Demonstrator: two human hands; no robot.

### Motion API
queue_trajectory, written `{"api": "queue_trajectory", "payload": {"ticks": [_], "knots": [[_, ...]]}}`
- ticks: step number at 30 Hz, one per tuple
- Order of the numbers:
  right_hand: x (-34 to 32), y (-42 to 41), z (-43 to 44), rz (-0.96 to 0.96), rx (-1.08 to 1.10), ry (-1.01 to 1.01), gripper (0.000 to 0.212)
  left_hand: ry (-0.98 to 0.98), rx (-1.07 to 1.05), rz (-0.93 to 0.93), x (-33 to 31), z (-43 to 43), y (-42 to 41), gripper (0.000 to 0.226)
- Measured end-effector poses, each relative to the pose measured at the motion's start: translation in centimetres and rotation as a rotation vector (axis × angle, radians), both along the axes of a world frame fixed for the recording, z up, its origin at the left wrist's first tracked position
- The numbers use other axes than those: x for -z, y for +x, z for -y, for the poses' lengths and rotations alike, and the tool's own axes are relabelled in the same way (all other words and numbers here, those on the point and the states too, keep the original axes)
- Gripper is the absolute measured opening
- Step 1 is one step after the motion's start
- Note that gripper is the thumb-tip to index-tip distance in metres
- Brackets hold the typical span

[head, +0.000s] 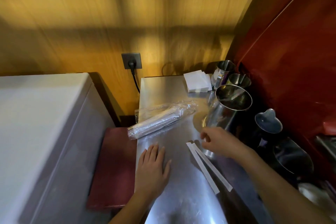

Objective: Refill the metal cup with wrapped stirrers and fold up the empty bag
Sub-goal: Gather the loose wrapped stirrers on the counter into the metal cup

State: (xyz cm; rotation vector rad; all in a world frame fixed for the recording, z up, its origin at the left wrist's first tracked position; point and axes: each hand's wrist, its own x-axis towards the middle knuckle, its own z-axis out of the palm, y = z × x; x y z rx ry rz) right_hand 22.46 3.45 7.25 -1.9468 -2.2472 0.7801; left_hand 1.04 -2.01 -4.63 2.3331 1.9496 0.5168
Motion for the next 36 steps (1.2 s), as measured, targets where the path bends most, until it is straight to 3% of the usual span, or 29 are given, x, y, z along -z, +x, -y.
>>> {"api": "queue_trajectory", "payload": {"ticks": [2, 4, 11, 18, 22, 26, 30, 34, 36], "knots": [[2.4, 0.5, 0.5, 0.128, -0.035, -0.127, 0.004, 0.009, -0.002, 0.004, 0.1, 0.0, 0.0, 0.043], [4.0, 0.9, 0.9, 0.175, -0.055, -0.179, 0.021, 0.017, -0.001, 0.0, 0.2, 0.0, 0.0, 0.043], [6.1, 0.8, 1.1, 0.168, 0.055, -0.108, 0.023, 0.045, 0.003, 0.006, 0.5, 0.0, -0.1, 0.042], [6.0, 0.4, 0.5, -0.027, 0.131, -0.208, 0.026, 0.062, 0.008, 0.026, 0.8, 0.0, -0.1, 0.042], [6.1, -0.5, 0.8, 0.015, 0.092, -0.266, 0.02, 0.065, 0.007, 0.032, 0.8, 0.0, -0.1, 0.042], [6.5, -1.6, 1.0, 0.163, 0.081, -0.214, 0.045, 0.068, 0.003, 0.034, 0.9, 0.0, -0.1, 0.042], [6.9, -2.6, 1.0, 0.245, 0.083, -0.169, 0.038, 0.071, 0.007, 0.025, 0.9, 0.0, -0.2, 0.042], [6.8, -2.4, 0.8, 0.331, 0.047, -0.163, 0.046, 0.075, 0.004, 0.03, 0.9, 0.0, -0.2, 0.041], [5.8, -2.2, 0.7, 0.258, 0.07, -0.144, 0.038, 0.08, 0.003, 0.03, 0.8, 0.0, -0.2, 0.04]]}}
